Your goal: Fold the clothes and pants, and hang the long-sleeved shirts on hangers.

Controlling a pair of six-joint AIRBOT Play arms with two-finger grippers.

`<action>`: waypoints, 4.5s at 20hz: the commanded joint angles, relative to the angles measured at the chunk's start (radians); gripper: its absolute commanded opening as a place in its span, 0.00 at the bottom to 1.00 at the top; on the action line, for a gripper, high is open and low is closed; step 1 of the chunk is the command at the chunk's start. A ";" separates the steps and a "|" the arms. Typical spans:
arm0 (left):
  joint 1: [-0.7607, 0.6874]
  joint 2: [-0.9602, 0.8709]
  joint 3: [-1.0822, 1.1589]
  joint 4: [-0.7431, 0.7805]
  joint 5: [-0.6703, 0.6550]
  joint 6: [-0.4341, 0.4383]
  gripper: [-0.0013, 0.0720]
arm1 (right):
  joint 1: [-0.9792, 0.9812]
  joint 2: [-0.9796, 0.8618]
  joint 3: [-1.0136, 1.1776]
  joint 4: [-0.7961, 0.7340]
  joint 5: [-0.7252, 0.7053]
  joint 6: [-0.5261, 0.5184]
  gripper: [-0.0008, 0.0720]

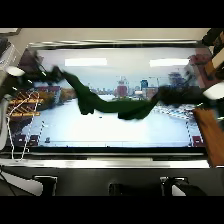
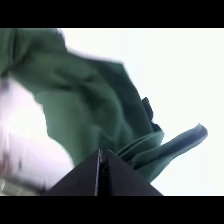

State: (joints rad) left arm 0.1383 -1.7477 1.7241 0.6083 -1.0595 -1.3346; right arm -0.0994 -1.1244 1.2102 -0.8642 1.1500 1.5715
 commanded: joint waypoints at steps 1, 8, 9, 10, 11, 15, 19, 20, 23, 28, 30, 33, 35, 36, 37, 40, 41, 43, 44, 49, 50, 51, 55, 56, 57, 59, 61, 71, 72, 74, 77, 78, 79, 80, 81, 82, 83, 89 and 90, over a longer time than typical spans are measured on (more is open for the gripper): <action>0.055 0.128 0.249 0.116 -0.017 -0.065 0.04 | -0.069 0.078 0.380 -0.159 -0.014 -0.028 0.05; 0.103 0.532 0.348 0.309 0.025 -0.136 0.04 | -0.069 0.204 0.833 -0.289 -0.037 -0.063 0.05; 0.103 0.587 0.329 0.308 0.014 -0.138 0.04 | -0.069 0.230 0.834 -0.291 -0.057 -0.051 0.05; 0.103 0.635 0.316 0.309 -0.013 -0.160 0.04 | -0.069 0.251 0.834 -0.299 -0.080 -0.026 0.05; 0.103 0.668 0.313 0.309 -0.056 -0.183 0.04 | -0.069 0.262 0.834 -0.319 -0.102 0.006 0.05; 0.100 0.684 0.277 0.309 -0.241 -0.230 0.04 | -0.069 0.182 0.834 -0.389 -0.018 0.121 0.05; 0.036 0.655 -0.003 0.310 -0.283 -0.259 0.04 | -0.060 -0.079 0.796 -0.287 0.334 0.277 0.05; 0.010 0.642 -0.097 0.314 -0.275 -0.258 0.04 | -0.039 -0.154 0.774 -0.285 0.396 0.277 0.05; -0.072 0.580 -0.401 0.338 -0.149 -0.233 0.04 | 0.055 -0.388 0.697 -0.350 0.431 0.243 0.05; -0.101 0.397 -0.671 0.346 0.134 -0.210 0.04 | 0.106 -0.706 0.694 -0.356 0.201 0.332 0.05; -0.095 0.322 -0.663 0.344 0.152 -0.210 0.04 | 0.106 -0.748 0.694 -0.310 0.085 0.378 0.05; -0.088 0.252 -0.657 0.342 0.151 -0.211 0.04 | 0.106 -0.758 0.694 -0.279 0.009 0.393 0.05; -0.067 0.255 -0.657 0.342 0.127 -0.211 0.24 | 0.106 -0.758 0.694 -0.280 0.038 0.384 0.05; -0.046 0.270 -0.653 0.342 0.101 -0.214 0.60 | 0.106 -0.758 0.694 -0.280 0.062 0.378 0.05; -0.013 0.295 -0.645 0.343 0.059 -0.214 0.96 | 0.106 -0.757 0.694 -0.280 0.084 0.377 0.05; 0.131 0.444 -0.641 0.349 -0.102 -0.207 1.00 | 0.106 -0.750 0.694 -0.280 0.132 0.356 0.05; 0.171 0.505 -0.652 0.364 -0.157 -0.201 1.00 | 0.106 -0.746 0.695 -0.280 0.143 0.339 0.05; 0.225 0.645 -0.744 0.385 -0.243 -0.202 1.00 | 0.106 -0.738 0.695 -0.280 0.166 0.324 0.05; 0.234 0.707 -0.817 0.381 -0.249 -0.203 1.00 | 0.106 -0.733 0.695 -0.280 0.173 0.319 0.05; 0.220 0.864 -1.236 0.142 -0.105 -0.135 1.00 | 0.106 -0.716 0.695 -0.272 0.214 0.309 0.05; 0.210 0.856 -1.289 0.109 -0.058 -0.118 1.00 | 0.106 -0.712 0.696 -0.271 0.219 0.305 0.05; 0.195 0.846 -1.332 0.073 -0.008 -0.090 1.00 | 0.106 -0.708 0.696 -0.271 0.223 0.304 0.05; 0.092 0.751 -1.368 0.000 0.088 -0.033 1.00 | 0.106 -0.684 0.696 -0.272 0.224 0.297 0.05; 0.061 0.717 -1.366 -0.008 0.113 -0.034 1.00 | 0.106 -0.680 0.696 -0.273 0.224 0.296 0.05; 0.034 0.684 -1.365 -0.023 0.143 -0.033 1.00 | 0.106 -0.677 0.696 -0.273 0.226 0.295 0.05; -0.006 0.636 -1.365 -0.106 0.198 0.003 1.00 | 0.106 -0.670 0.696 -0.273 0.225 0.294 0.05; -0.038 0.603 -1.360 -0.211 0.240 0.065 1.00 | 0.106 -0.665 0.696 -0.273 0.230 0.294 0.05; -0.067 0.559 -1.112 -0.219 0.206 0.087 0.04 | 0.102 -0.570 0.697 -0.274 0.235 0.225 0.05; -0.055 0.567 -1.031 -0.215 0.170 0.088 0.04 | 0.095 -0.533 0.698 -0.282 0.223 0.201 0.05; 0.002 0.602 -0.803 -0.216 0.095 0.090 0.04 | 0.078 -0.419 0.700 -0.354 0.166 0.164 0.05; 0.129 0.677 -0.389 -0.215 0.046 0.078 0.04 | 0.054 -0.184 0.700 -0.492 0.011 0.058 0.05; 0.179 0.701 -0.234 -0.208 0.047 0.079 0.04 | 0.054 -0.105 0.700 -0.536 -0.046 0.025 0.05; 0.225 0.718 -0.093 -0.185 0.046 0.077 0.04 | 0.054 -0.021 0.700 -0.578 -0.108 0.006 0.05; 0.271 0.734 0.051 -0.145 0.046 0.060 0.04 | 0.054 0.058 0.700 -0.597 -0.164 0.002 0.05; 0.307 0.746 0.168 -0.089 0.046 0.016 0.04 | 0.054 0.127 0.700 -0.613 -0.206 0.002 0.05; 0.336 0.758 0.272 -0.028 0.046 -0.042 0.04 | 0.054 0.191 0.700 -0.618 -0.233 0.003 0.05; 0.355 0.770 0.343 0.018 0.046 -0.090 0.04 | 0.054 0.253 0.700 -0.618 -0.253 0.009 0.05; 0.373 0.864 0.332 0.055 0.031 -0.240 0.04 | 0.054 0.381 0.700 -0.614 -0.271 0.241 0.05; 0.373 0.858 0.312 0.055 -0.008 -0.266 0.04 | 0.054 0.359 0.700 -0.614 -0.245 0.278 0.05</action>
State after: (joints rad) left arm 0.4995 -0.9089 2.0373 0.6346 -1.0187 -1.5150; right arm -0.0444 -0.7830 1.9106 -1.4696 0.8974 1.7229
